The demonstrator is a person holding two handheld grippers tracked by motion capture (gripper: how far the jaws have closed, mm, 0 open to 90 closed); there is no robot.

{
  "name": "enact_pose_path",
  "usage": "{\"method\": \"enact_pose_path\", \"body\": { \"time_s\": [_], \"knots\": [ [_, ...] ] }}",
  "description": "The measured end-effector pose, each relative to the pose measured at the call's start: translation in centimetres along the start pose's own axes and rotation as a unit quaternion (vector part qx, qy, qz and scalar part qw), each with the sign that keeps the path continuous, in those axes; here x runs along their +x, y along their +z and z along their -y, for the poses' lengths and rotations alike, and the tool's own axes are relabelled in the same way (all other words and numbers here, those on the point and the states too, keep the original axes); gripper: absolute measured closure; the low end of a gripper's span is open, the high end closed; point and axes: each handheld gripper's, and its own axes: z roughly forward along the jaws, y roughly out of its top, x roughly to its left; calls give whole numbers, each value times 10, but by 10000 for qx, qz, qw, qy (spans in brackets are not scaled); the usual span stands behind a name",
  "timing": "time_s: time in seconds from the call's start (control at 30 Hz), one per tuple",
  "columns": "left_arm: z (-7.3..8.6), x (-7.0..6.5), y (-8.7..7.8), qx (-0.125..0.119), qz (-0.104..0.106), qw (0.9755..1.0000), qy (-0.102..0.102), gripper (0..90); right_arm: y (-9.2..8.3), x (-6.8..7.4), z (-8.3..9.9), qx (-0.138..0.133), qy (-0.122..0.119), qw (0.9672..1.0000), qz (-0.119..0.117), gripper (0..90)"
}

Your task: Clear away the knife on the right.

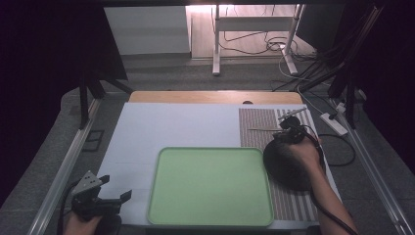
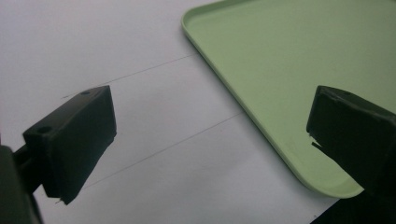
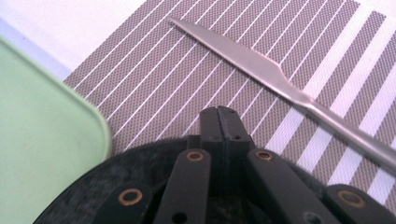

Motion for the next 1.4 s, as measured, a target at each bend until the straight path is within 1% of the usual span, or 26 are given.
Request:
{"method": "enact_pose_path", "body": {
  "time_s": [0.13, 0.17, 0.2, 0.27, 0.3, 0.33, 0.37, 0.4, 0.47, 0.5, 0.57, 0.6, 0.63, 0.7, 0.73, 0.77, 0.8, 0.87, 1.03, 1.07, 1.23, 1.33, 1.4],
  "knots": [
    [0, 0, 0, -1, 6, 10000, -2, 25, 10, -6, -9, 28, 40, 10000, -26, 899],
    [0, 0, 0, -1, 6, 10000, -2, 25, 10, -6, -9, 28, 40, 10000, -26, 899],
    [0, 0, 0, -1, 6, 10000, 1, 25, 17, -9, -13, 85, 44, 9999, -41, 899],
    [0, 0, 0, 3, 14, 10000, -2, 25, 26, -11, -16, 159, 48, 9998, -57, 898],
    [0, 0, 0, 3, 14, 10000, -2, 25, 26, -11, -16, 159, 48, 9998, -57, 898],
    [0, 0, 0, 2, 14, 10000, -3, 25, 35, -13, -18, 265, 33, 9996, -37, 899],
    [0, 0, 0, 1, 15, 10000, -4, 25, 35, -13, -18, 265, 33, 9996, -37, 899],
    [0, 0, 0, -1, 14, 10000, -7, 25, 39, -13, -20, 326, 14, 9995, -28, 899],
    [0, 0, 0, 1, 18, 10000, -8, 26, 48, -16, -23, 364, -45, 9993, 24, 899],
    [0, 1, 0, 3, 21, 10000, -11, 26, 49, -17, -25, 373, -38, 9993, 58, 899],
    [0, 1, 0, 3, 21, 10000, -16, 26, 50, -18, -26, 395, -46, 9992, 29, 899],
    [0, 1, 0, 3, 22, 10000, -14, 26, 52, -22, -29, 366, -18, 9993, 80, 899],
    [0, 1, 0, 3, 22, 10000, -14, 26, 52, -22, -29, 366, -18, 9993, 80, 899],
    [0, 1, 0, 5, 21, 10000, -11, 26, 54, -27, -32, 334, 45, 9994, 72, 899],
    [0, 1, 0, 5, 24, 10000, -13, 26, 56, -31, -34, 322, 63, 9994, 147, 899],
    [0, 1, 0, 5, 24, 10000, -13, 26, 56, -31, -34, 322, 63, 9994, 147, 899],
    [0, 1, 0, 2, 26, 10000, -14, 26, 58, -36, -37, 307, 100, 9993, 189, 900],
    [0, 1, 0, -10, 39, 10000, -28, 26, 60, -40, -39, 310, 121, 9991, 255, 899],
    [0, 1, 0, -17, 45, 10000, -43, 25, 64, -49, -44, 266, 244, 9989, 299, 899],
    [0, 1, 0, -20, 44, 10000, -44, 26, 64, -51, -45, 258, 233, 9988, 332, 899],
    [0, 1, 0, -20, 44, 10000, -48, 26, 67, -61, -47, 200, 345, 9982, 457, 899],
    [0, 2, 0, -23, 46, 10000, -50, 26, 67, -66, -46, 148, 455, 9979, 446, 899],
    [0, 2, 0, -28, 50, 10000, -65, 26, 67, -67, -46, 133, 500, 9976, 460, 899]
  ]
}}
